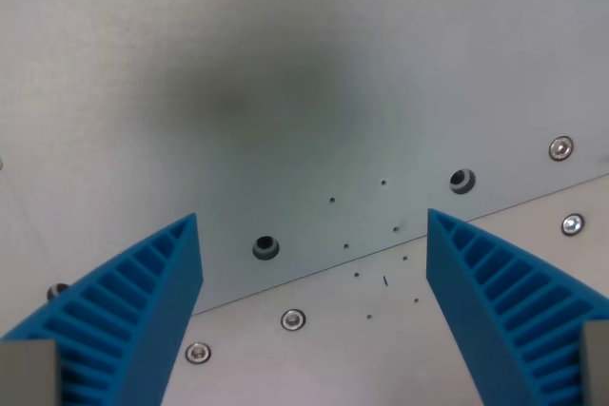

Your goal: Rotate around base negative x

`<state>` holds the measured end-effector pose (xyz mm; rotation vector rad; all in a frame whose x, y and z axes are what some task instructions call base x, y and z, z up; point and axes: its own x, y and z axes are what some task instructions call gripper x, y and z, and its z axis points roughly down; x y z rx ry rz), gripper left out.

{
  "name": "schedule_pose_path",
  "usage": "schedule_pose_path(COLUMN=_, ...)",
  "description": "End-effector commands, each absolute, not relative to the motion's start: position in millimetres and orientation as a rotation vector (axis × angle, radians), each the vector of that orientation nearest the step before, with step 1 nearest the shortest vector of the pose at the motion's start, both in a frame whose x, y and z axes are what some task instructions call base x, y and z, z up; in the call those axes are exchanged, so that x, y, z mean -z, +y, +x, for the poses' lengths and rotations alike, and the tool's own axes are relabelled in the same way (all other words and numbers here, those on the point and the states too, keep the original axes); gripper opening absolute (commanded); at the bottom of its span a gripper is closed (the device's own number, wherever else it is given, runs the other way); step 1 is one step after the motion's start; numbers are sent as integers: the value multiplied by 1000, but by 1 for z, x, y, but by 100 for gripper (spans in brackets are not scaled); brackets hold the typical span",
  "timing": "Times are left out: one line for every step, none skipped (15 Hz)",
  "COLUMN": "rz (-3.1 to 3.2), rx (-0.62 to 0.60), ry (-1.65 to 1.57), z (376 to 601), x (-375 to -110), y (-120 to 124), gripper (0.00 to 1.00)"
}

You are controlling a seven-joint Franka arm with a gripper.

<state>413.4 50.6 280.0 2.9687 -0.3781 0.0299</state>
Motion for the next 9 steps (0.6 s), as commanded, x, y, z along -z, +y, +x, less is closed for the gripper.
schedule_pose_path(rz=2746, rx=-53, ry=-382, z=414, x=-283, y=54, gripper=100)
schedule_pose_path(rz=2735, rx=-55, ry=-381, z=414, x=-283, y=54, gripper=100)
schedule_pose_path(rz=2723, rx=-56, ry=-379, z=414, x=-283, y=54, gripper=100)
schedule_pose_path(rz=2712, rx=-58, ry=-377, z=414, x=-283, y=54, gripper=100)
schedule_pose_path(rz=2700, rx=-59, ry=-376, z=414, x=-283, y=54, gripper=100)
schedule_pose_path(rz=2689, rx=-61, ry=-374, z=414, x=-283, y=54, gripper=100)
schedule_pose_path(rz=2677, rx=-63, ry=-372, z=414, x=-283, y=54, gripper=100)
schedule_pose_path(rz=2666, rx=-64, ry=-370, z=414, x=-283, y=54, gripper=100)
schedule_pose_path(rz=2654, rx=-66, ry=-368, z=414, x=-283, y=54, gripper=100)
